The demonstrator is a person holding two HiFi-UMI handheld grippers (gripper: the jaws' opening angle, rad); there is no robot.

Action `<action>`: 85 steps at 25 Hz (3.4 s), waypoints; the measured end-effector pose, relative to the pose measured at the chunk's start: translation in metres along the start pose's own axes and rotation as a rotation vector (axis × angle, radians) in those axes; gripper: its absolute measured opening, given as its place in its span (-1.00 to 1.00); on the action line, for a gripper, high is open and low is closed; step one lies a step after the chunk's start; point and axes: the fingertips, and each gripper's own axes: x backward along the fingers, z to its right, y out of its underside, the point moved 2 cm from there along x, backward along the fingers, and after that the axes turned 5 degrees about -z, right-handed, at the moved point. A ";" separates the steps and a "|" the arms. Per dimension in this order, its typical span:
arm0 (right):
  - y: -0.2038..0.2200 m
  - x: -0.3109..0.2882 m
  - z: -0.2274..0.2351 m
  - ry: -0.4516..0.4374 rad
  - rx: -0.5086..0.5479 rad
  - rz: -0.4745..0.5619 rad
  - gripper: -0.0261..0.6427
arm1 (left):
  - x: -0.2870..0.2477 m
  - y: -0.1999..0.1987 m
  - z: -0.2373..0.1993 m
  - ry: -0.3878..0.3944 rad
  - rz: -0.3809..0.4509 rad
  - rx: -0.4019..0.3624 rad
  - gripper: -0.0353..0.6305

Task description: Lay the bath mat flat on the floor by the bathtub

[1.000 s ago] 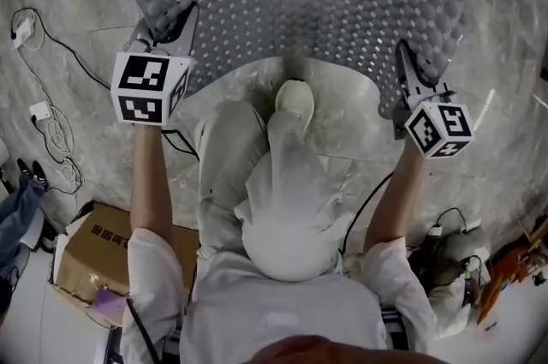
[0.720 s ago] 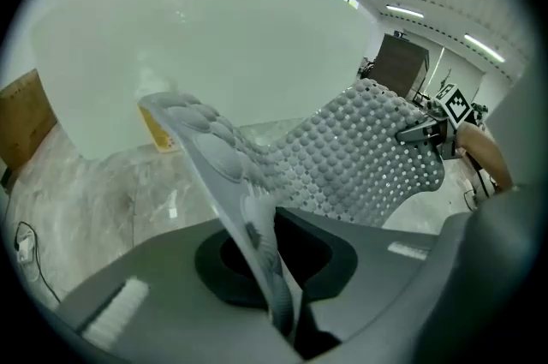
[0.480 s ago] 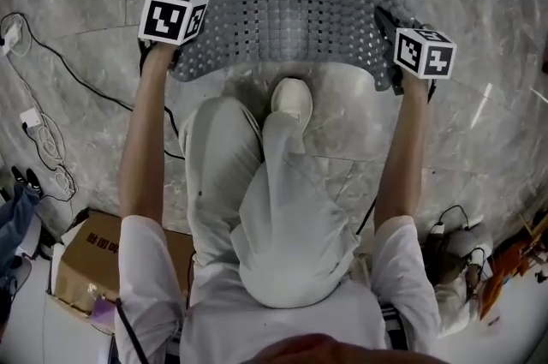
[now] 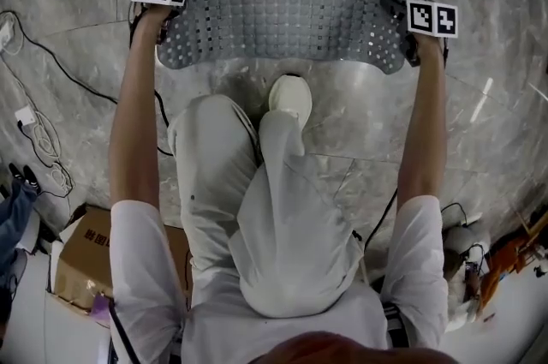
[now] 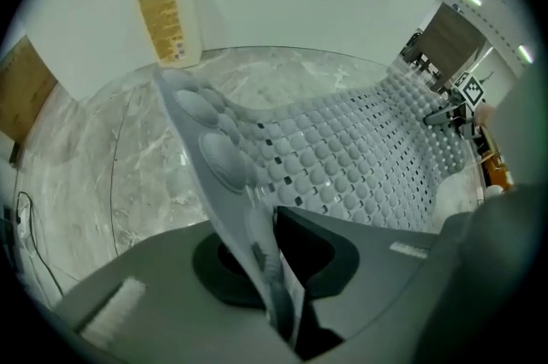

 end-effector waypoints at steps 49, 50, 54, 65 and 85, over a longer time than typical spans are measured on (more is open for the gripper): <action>0.041 0.142 -0.109 0.306 0.182 0.487 -0.83 | 0.151 0.042 0.017 -0.293 0.345 0.017 -0.89; 0.042 0.152 -0.117 0.290 0.163 0.500 -0.86 | 0.165 0.039 0.027 -0.304 0.354 -0.013 -0.90; 0.042 0.191 -0.152 0.244 0.120 0.520 -0.91 | 0.223 0.029 0.064 -0.321 0.385 -0.115 -0.90; 0.035 0.321 -0.287 0.150 0.161 0.595 -0.91 | 0.384 0.044 0.158 -0.271 0.479 -0.119 -0.90; -0.045 0.671 -0.619 0.208 0.561 1.080 -0.92 | 0.806 0.042 0.241 -0.181 0.965 -0.181 -0.90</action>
